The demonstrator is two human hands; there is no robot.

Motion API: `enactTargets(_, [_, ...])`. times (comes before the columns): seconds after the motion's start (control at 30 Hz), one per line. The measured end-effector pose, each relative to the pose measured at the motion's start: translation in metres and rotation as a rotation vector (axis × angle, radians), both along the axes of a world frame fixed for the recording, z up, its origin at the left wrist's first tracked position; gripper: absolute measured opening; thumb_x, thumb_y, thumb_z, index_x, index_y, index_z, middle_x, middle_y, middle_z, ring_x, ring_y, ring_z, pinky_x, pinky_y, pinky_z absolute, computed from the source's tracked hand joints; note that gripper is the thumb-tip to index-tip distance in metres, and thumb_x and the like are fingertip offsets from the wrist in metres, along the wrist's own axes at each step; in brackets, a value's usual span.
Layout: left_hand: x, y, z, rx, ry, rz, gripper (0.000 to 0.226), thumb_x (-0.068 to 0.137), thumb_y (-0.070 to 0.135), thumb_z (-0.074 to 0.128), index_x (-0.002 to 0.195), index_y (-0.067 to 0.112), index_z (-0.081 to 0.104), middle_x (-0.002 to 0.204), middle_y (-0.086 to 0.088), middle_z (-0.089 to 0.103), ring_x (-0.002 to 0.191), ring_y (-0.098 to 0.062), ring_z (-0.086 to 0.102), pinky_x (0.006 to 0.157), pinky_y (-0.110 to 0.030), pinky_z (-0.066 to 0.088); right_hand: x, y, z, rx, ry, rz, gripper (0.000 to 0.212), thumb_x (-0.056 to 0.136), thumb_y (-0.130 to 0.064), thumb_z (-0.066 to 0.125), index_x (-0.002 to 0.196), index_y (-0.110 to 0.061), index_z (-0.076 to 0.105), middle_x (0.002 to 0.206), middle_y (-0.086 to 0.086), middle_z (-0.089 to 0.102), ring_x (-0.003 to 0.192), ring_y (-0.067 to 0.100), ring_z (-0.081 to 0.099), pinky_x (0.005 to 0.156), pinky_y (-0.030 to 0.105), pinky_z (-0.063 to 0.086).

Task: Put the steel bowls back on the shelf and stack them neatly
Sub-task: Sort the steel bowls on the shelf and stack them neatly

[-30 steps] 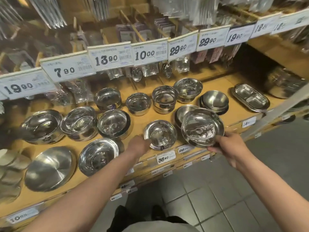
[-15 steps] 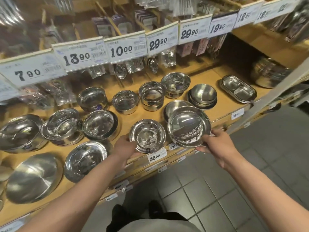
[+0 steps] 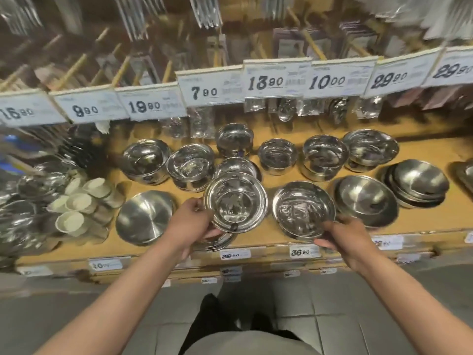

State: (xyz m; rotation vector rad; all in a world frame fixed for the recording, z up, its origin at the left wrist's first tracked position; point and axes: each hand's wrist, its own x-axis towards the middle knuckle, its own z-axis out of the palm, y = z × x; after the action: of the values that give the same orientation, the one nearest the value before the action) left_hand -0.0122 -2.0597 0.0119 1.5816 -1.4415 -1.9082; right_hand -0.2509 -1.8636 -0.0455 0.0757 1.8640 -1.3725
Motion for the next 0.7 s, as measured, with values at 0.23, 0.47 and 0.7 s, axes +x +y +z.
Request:
enactTargets(0.23, [0.056,-0.01,-0.005,0.016,-0.003,0.19,0.027,0.093,-0.003,0.063,0.119,0.001,0.057,0.1,-0.018,0.075,0.077,-0.026,0.078,0.058,-0.023,0.061,0.001,-0.019,-0.017,0.072,-0.022,0.093,0.015,0.095,0.011,0.054,0.103,0.001,0.061,0.077,0.012,0.075,0.06,0.025,0.066,0.04,0.023,0.053])
enactTargets(0.47, [0.076,-0.012,-0.009,0.03,-0.009,0.223,0.027,0.095,-0.001,0.06,0.122,-0.006,0.054,0.102,-0.022,0.074,0.078,-0.024,0.077,0.061,-0.024,0.062,0.006,-0.032,-0.012,0.266,0.071,0.16,0.004,0.098,-0.002,0.058,0.099,-0.001,0.063,0.086,0.018,0.072,0.058,0.026,0.07,0.047,0.03,0.059])
enactTargets(0.7, [0.058,-0.014,-0.018,0.03,-0.051,0.186,0.02,0.095,-0.002,0.06,0.115,-0.003,0.056,0.1,-0.025,0.071,0.083,-0.03,0.077,0.061,-0.025,0.061,0.033,-0.047,0.036,0.393,0.9,0.571,0.051,0.092,-0.025,0.069,0.136,-0.003,0.056,0.139,0.022,0.05,0.126,0.038,0.049,0.104,0.047,0.043])
